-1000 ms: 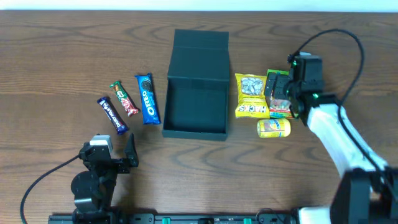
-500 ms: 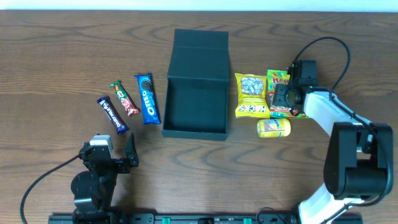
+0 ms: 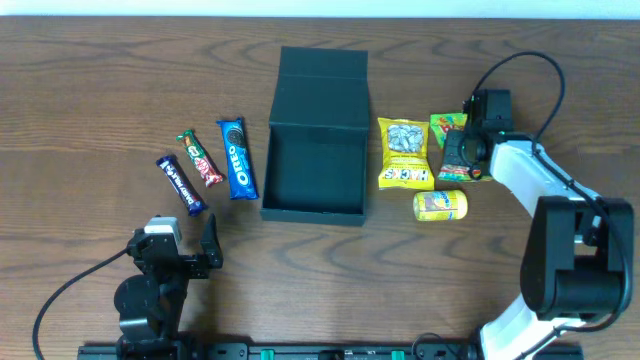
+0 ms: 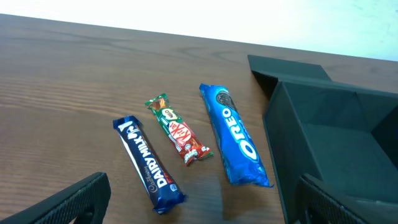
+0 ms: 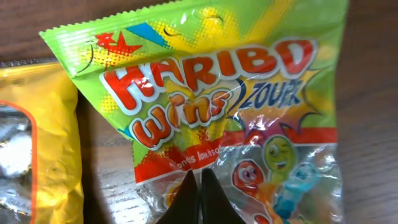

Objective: Pack container
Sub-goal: 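Lift the Haribo bag and drop it into the black box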

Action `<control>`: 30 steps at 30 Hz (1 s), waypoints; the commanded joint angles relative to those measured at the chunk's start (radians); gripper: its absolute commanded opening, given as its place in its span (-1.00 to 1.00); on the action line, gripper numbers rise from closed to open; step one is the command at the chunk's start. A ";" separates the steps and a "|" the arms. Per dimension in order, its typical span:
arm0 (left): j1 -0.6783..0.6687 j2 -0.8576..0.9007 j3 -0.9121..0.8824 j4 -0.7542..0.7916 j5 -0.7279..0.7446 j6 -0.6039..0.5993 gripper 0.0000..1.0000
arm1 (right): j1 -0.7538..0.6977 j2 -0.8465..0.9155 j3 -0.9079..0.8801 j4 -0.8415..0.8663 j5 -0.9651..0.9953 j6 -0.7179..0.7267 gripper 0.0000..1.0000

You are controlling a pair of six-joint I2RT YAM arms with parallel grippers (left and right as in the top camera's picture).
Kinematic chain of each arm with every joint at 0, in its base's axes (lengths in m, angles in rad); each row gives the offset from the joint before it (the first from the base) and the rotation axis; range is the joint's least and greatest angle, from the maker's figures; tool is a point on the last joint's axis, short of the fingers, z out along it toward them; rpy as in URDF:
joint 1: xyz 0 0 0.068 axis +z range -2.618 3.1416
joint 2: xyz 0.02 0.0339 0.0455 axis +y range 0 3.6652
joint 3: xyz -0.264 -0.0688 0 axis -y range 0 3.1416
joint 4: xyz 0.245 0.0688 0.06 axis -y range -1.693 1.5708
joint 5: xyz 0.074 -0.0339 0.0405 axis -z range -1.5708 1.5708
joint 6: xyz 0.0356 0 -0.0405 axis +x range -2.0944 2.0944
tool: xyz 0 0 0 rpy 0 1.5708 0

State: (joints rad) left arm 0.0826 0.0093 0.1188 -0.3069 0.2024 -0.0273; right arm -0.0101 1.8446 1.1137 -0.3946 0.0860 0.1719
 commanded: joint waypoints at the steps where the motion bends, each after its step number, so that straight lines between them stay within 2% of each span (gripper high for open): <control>1: 0.002 -0.006 -0.023 -0.006 -0.002 -0.010 0.90 | -0.001 -0.026 0.135 -0.039 0.042 -0.005 -0.97; 6: 0.002 -0.006 -0.023 -0.006 -0.002 -0.010 0.90 | 0.042 -0.072 0.335 -0.154 0.037 0.065 -0.97; 11: 0.002 -0.006 -0.023 -0.006 -0.002 -0.010 0.91 | 0.186 -0.087 0.451 -0.238 -0.067 0.202 -0.97; 13: 0.002 -0.006 -0.023 -0.006 -0.002 -0.010 0.90 | 0.298 -0.087 0.454 -0.242 -0.076 0.272 -0.97; 18: 0.002 -0.006 -0.023 -0.006 -0.002 -0.010 0.91 | 0.470 -0.087 0.454 -0.250 -0.075 0.410 -0.96; 30: 0.002 -0.006 -0.023 -0.006 -0.002 -0.010 0.90 | 0.705 -0.039 0.453 -0.335 -0.030 0.718 -0.96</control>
State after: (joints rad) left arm 0.0826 0.0093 0.1188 -0.3069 0.2020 -0.0273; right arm 0.6617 1.7817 1.5547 -0.7311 0.0216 0.7818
